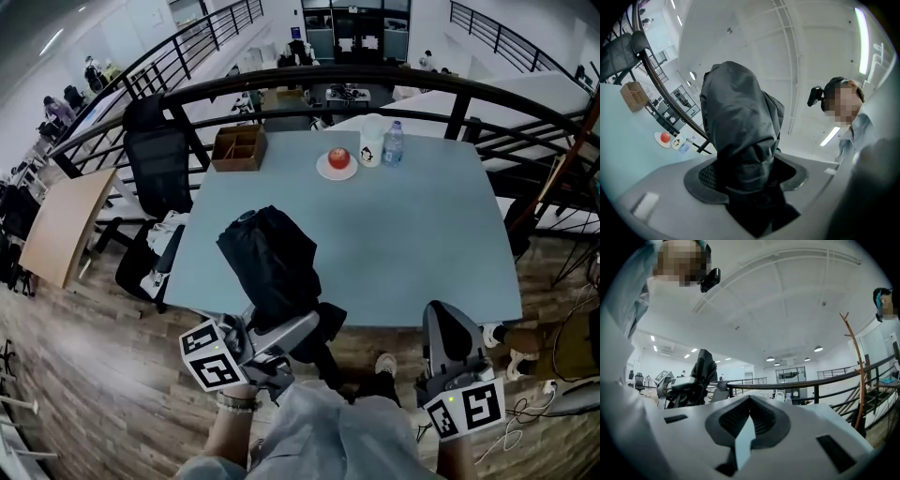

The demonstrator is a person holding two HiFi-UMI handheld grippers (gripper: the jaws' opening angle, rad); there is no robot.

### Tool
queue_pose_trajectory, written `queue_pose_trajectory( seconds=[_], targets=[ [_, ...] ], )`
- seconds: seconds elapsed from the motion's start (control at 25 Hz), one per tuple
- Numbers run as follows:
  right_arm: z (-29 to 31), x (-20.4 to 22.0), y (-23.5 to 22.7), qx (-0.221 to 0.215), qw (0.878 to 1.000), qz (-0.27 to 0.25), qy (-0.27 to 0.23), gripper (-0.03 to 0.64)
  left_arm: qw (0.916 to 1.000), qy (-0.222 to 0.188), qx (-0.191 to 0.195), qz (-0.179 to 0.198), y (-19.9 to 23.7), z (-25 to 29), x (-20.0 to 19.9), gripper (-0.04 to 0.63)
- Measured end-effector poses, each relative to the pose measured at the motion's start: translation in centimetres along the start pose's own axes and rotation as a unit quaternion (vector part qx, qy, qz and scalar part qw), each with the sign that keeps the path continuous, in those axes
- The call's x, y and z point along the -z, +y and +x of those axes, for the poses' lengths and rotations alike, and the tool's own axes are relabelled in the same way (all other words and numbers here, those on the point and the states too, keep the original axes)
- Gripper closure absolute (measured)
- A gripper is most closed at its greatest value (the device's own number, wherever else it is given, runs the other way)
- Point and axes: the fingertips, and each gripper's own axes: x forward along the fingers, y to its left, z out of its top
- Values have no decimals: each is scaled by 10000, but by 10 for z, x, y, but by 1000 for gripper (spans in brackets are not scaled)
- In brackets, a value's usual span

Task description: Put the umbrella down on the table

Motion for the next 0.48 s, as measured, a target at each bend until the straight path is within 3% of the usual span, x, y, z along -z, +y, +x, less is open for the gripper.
queue_pose_trajectory(
  seconds=[0.28, 0.48],
  targets=[
    [0, 0, -8, 31, 10000, 39, 3, 624, 9989, 375, 65, 279, 3, 13, -8, 318],
    [0, 2, -14, 57, 10000, 57, 1, 624, 9905, 1044, -130, 887, 13, 31, -1, 318]
  ],
)
